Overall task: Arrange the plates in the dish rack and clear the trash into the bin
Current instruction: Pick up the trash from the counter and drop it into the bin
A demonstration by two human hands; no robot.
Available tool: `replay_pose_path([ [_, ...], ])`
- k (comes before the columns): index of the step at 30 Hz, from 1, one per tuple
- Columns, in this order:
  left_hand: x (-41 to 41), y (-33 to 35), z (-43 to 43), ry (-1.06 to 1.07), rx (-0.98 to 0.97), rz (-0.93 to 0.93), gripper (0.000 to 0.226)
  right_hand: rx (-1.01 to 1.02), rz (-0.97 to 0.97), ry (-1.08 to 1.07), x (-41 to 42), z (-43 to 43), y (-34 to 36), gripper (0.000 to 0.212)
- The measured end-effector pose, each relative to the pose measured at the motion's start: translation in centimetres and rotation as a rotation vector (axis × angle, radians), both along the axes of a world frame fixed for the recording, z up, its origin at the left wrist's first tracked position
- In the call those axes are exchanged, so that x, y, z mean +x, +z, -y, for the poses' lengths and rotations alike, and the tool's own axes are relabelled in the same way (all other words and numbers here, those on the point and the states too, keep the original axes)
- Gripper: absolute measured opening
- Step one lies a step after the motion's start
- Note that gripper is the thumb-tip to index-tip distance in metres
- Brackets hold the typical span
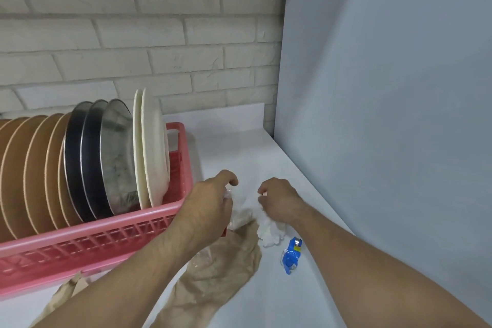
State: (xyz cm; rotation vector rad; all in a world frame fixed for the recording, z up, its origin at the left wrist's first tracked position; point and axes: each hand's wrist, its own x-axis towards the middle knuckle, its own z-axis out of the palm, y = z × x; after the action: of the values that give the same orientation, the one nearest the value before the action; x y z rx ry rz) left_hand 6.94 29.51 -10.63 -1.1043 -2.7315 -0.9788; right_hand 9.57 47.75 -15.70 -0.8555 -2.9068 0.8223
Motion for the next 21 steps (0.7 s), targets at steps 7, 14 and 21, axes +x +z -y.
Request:
replay_pose_path([
  [7,0.6,-0.5,0.5,-0.03,-0.018,-0.014,0.029,-0.005,-0.114,0.156,0.8,0.1,2.4,0.037],
  [14,1.2,-0.7,1.6,0.045,0.002,-0.009,0.013,0.094,0.067,0.349,1.1,3.2,0.9,0.039],
  [21,1.8,-1.8,3.7,0.072,-0.047,-0.013,0.012,0.228,0.125,0.442,0.5,4.6,0.1,0.028],
])
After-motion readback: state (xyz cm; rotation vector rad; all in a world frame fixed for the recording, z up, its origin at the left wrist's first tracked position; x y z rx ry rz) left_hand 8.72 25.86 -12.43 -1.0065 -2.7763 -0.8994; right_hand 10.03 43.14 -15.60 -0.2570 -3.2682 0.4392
